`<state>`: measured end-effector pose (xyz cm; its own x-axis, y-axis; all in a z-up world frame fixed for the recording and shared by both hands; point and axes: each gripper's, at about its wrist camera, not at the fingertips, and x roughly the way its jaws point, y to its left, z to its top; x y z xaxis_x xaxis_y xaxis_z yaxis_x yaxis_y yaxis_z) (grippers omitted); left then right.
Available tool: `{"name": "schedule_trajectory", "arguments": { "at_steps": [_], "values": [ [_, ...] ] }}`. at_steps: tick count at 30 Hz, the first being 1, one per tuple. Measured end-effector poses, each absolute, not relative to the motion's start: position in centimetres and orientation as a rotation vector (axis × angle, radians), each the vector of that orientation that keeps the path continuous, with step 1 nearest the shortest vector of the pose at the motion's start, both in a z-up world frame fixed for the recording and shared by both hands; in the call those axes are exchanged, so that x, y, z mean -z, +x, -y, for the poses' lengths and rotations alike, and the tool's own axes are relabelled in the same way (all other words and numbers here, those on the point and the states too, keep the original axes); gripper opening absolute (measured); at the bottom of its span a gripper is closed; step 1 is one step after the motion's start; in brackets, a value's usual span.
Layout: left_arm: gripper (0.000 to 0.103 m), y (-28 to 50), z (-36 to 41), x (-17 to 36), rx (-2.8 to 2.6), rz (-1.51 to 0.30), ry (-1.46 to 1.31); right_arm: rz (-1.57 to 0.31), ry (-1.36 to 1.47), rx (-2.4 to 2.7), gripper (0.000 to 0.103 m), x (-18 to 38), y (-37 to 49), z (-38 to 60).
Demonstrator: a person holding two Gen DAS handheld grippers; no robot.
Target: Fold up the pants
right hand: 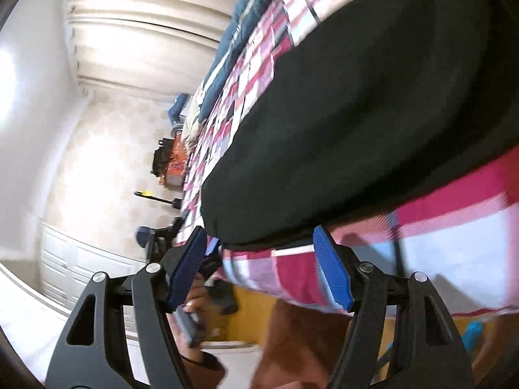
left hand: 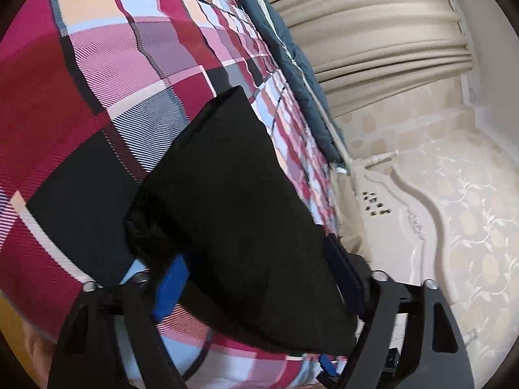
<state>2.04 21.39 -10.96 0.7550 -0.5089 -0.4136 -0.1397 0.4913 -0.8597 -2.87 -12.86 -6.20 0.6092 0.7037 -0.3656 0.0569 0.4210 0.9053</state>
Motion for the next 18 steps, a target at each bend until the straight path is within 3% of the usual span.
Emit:
{"name": "schedule_trajectory", "arguments": {
  "at_steps": [6,8,12,18],
  "values": [
    [0.031,1.6,-23.1,12.5,0.204,-0.754,-1.124,-0.874,1.154,-0.456,0.068,7.7,-1.6,11.4],
    [0.023,1.5,-23.7,13.3,0.201,-0.760,-1.173,-0.870,1.139,-0.427,0.067,7.5,-1.5,11.0],
    [0.019,1.3,-23.8,13.2,0.199,-0.766,-1.183,-0.888,1.149,-0.396,0.062,7.0,-1.8,10.9],
    [0.018,1.8,-23.6,12.9,0.185,-0.781,-1.163,-0.877,1.176,-0.435,0.062,6.4,-1.8,10.2]
  ]
}}
